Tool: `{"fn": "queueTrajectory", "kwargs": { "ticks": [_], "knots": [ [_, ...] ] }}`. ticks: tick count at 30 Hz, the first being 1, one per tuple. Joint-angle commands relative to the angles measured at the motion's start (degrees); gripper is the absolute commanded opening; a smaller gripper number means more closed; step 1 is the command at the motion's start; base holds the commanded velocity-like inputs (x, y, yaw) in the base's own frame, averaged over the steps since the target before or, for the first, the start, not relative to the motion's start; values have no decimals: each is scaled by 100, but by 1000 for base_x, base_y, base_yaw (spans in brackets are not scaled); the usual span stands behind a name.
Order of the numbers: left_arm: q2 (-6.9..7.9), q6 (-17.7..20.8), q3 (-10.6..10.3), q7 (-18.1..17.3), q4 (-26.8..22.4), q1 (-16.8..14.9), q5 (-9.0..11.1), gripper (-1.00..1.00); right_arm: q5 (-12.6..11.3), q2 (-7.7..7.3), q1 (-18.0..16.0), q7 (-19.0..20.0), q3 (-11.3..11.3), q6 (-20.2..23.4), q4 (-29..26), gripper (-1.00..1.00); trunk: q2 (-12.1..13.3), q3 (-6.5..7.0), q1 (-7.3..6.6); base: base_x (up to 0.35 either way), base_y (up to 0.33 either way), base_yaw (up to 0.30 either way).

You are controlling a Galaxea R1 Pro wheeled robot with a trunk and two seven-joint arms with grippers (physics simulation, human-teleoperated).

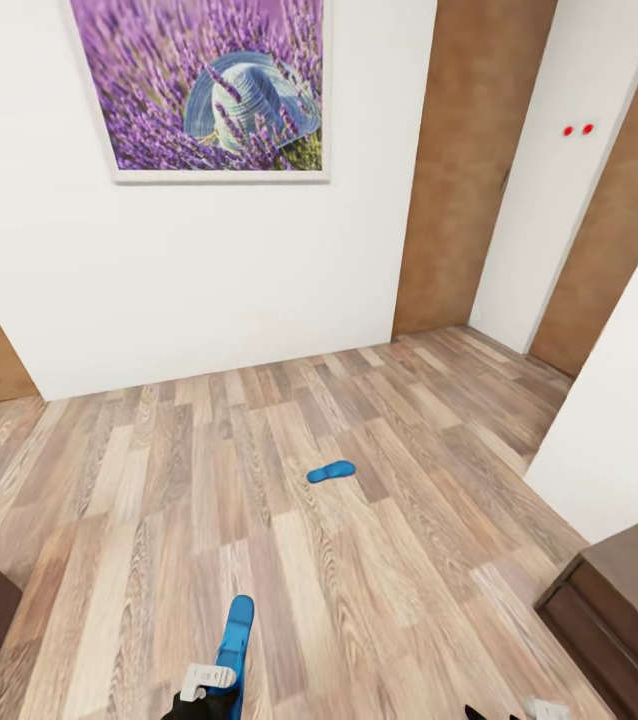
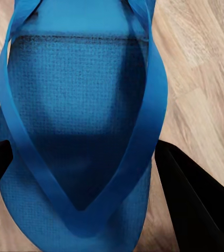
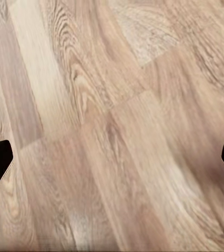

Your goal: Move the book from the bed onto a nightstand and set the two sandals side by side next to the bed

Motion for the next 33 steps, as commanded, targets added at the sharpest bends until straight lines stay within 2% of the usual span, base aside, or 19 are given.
{"fn": "queueTrajectory", "kwargs": {
  "ticks": [1, 7, 23, 33],
  "knots": [
    [-2, -5, 35, -37, 7, -5, 5, -100, 16, 0, -3, 35, -46, -6, 7, 100, -2, -7, 3, 326, -71, 255],
    [-7, -5, 35, -32, 7, -5, 6, -100, 16, 0, -3, 36, -46, -6, 12, 100, -2, -20, 3, 323, -80, 154],
    [-42, -5, 35, -28, 7, -5, 5, -100, 16, 1, -3, 35, -46, -6, 13, 100, -2, -21, 3, 263, -171, 5],
    [-43, -5, 35, -28, 7, -7, 11, -100, 16, 1, -3, 35, -46, -6, 13, 100, -2, -21, 3, 270, -23, 0]
  ]
}}
